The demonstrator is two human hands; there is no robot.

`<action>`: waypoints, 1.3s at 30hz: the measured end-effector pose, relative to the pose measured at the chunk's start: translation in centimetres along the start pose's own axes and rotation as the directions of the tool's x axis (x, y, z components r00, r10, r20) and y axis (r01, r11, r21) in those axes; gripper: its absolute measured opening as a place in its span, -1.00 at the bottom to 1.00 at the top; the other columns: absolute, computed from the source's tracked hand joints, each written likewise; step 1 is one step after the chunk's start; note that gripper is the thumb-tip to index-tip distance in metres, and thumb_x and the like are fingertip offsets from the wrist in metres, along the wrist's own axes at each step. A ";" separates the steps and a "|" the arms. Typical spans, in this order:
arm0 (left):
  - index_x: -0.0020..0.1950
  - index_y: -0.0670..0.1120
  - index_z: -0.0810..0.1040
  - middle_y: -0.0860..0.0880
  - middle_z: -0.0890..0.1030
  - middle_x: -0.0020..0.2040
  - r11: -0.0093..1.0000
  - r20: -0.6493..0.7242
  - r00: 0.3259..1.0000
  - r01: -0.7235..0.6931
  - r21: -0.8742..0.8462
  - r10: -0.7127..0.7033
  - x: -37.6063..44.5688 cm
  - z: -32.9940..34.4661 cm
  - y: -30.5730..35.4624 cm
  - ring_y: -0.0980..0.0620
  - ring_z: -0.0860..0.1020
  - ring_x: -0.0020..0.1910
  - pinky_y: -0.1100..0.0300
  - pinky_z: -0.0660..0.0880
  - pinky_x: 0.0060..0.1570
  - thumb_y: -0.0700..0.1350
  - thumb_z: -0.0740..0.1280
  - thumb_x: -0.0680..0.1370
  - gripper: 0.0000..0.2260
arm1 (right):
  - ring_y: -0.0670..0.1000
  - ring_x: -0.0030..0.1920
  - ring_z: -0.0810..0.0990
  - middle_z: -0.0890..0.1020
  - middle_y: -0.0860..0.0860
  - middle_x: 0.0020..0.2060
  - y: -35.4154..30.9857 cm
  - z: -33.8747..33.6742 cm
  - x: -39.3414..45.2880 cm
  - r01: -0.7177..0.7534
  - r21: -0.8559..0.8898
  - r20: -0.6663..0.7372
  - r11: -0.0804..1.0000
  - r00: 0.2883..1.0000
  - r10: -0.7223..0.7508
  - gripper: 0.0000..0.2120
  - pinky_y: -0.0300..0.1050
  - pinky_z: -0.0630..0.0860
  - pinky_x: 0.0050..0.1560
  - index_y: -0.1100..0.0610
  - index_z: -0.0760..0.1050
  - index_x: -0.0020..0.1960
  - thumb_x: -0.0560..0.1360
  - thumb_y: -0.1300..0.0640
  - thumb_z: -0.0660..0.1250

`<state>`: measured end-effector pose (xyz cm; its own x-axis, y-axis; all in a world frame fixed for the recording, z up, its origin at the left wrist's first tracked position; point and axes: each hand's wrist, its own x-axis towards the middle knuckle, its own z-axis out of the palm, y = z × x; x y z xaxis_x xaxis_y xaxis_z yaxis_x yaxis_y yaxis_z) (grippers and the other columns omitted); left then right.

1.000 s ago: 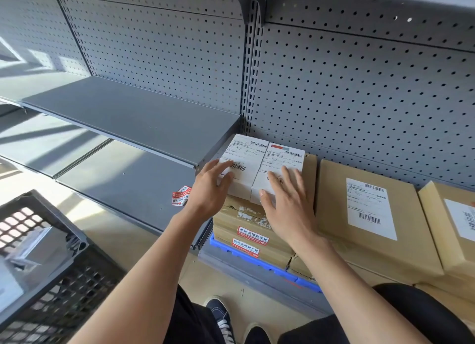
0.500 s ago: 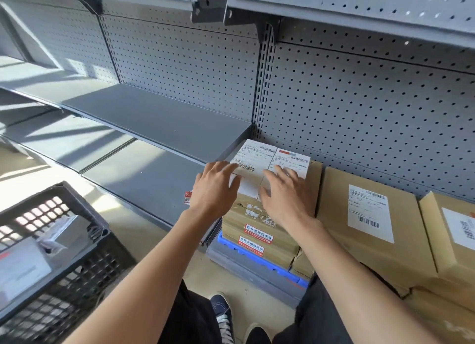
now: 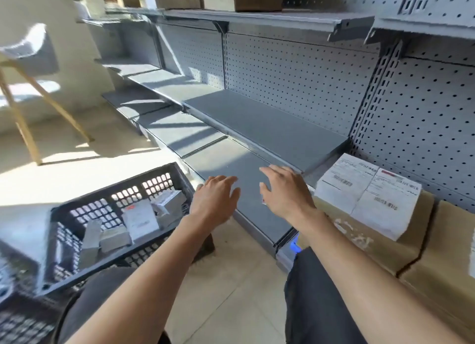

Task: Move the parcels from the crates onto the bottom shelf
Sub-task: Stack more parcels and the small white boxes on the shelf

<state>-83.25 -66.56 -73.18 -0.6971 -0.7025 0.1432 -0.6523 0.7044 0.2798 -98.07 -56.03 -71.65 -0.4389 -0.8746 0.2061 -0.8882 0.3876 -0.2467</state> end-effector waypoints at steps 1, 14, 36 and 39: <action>0.48 0.07 0.45 0.00 0.53 0.42 1.000 -0.010 1.000 0.022 0.004 -0.022 -0.5 -0.7 -1.6 -0.09 0.48 0.37 -0.11 0.47 0.31 0.10 0.17 0.68 -0.62 | 0.16 0.31 0.47 0.55 0.05 0.33 -1.6 0.6 0.6 0.024 0.016 0.017 1.000 1.000 -0.024 -0.59 0.08 0.43 0.29 0.07 0.44 0.42 0.59 0.03 0.24; 0.42 0.02 0.51 0.02 0.58 0.37 0.921 -0.146 0.910 0.389 -0.025 -0.389 -11.0 -7.6 -22.3 0.01 0.56 0.29 0.03 0.56 0.21 0.06 0.21 0.69 -0.67 | 0.12 0.42 0.38 0.45 0.03 0.44 -23.1 6.3 4.8 0.326 0.137 0.256 0.935 0.901 -0.351 -0.55 0.07 0.36 0.38 0.04 0.35 0.50 0.62 0.04 0.20; 0.49 -0.02 0.43 -0.07 0.48 0.43 0.748 0.185 0.761 0.647 -0.144 -0.622 -1.3 8.9 -35.1 -0.12 0.45 0.37 -0.16 0.48 0.26 0.08 0.23 0.63 -0.56 | 0.17 0.41 0.33 0.39 0.07 0.46 -23.3 27.7 19.5 0.461 -0.089 0.617 0.883 0.721 -0.315 -0.54 0.14 0.33 0.32 -0.01 0.28 0.52 0.63 0.02 0.16; 0.52 -0.01 0.39 -0.07 0.40 0.49 0.728 0.219 0.736 0.672 -0.132 -0.640 -0.1 10.9 -35.9 -0.14 0.35 0.44 -0.20 0.40 0.31 0.06 0.23 0.63 -0.54 | 0.16 0.45 0.28 0.38 0.07 0.46 -23.5 30.3 20.7 0.471 -0.085 0.621 0.878 0.714 -0.323 -0.55 0.15 0.28 0.36 0.02 0.29 0.52 0.65 -0.02 0.12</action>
<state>-63.01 -90.67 -93.56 -0.1611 -0.9458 -0.2819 -0.9048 0.0274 0.4250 -82.18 -92.08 -90.27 0.0582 -0.9305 -0.3617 -0.9981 -0.0473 -0.0392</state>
